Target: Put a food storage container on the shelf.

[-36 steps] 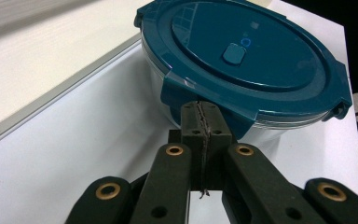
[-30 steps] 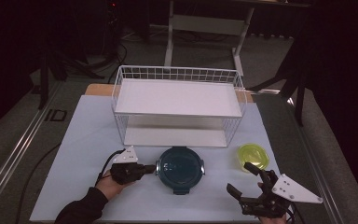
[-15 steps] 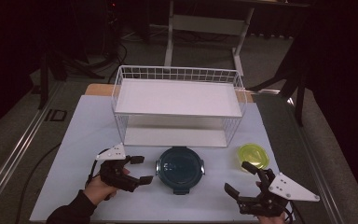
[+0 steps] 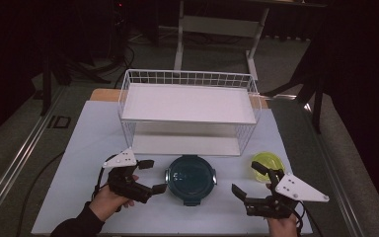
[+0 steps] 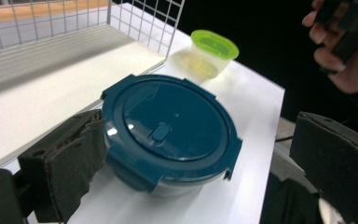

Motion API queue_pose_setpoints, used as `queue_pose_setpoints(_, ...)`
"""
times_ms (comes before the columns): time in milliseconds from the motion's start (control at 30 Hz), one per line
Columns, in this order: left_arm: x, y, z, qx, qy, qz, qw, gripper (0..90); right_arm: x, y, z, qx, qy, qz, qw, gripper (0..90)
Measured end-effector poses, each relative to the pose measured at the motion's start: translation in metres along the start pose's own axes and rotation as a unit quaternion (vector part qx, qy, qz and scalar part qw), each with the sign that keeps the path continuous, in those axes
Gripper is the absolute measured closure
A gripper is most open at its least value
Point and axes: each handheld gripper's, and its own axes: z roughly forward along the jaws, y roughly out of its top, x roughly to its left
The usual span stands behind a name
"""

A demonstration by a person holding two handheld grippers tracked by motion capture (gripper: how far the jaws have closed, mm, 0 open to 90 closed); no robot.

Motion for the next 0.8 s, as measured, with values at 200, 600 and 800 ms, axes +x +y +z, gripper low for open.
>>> queue_pose_setpoints(200, 0.006, 0.003, 0.009, 0.014, -0.006, -0.023, 0.9996, 1.8, -0.004, 0.001, 0.008, 0.001, -0.002, 0.012, 0.9999, 13.6)
queue_pose_setpoints(600, 0.037, -0.01, 0.039, 0.036, 0.015, -0.104, 0.9938, 2.7, -0.009, 0.001, 0.03, 0.015, 0.011, 0.032, 0.9993, 12.7)
queue_pose_setpoints(800, 0.048, -0.019, 0.044, 0.054, -0.001, -0.158, 0.986, 7.5, -0.01, -0.005, 0.043, 0.044, 0.014, 0.041, 0.9981, 10.5)
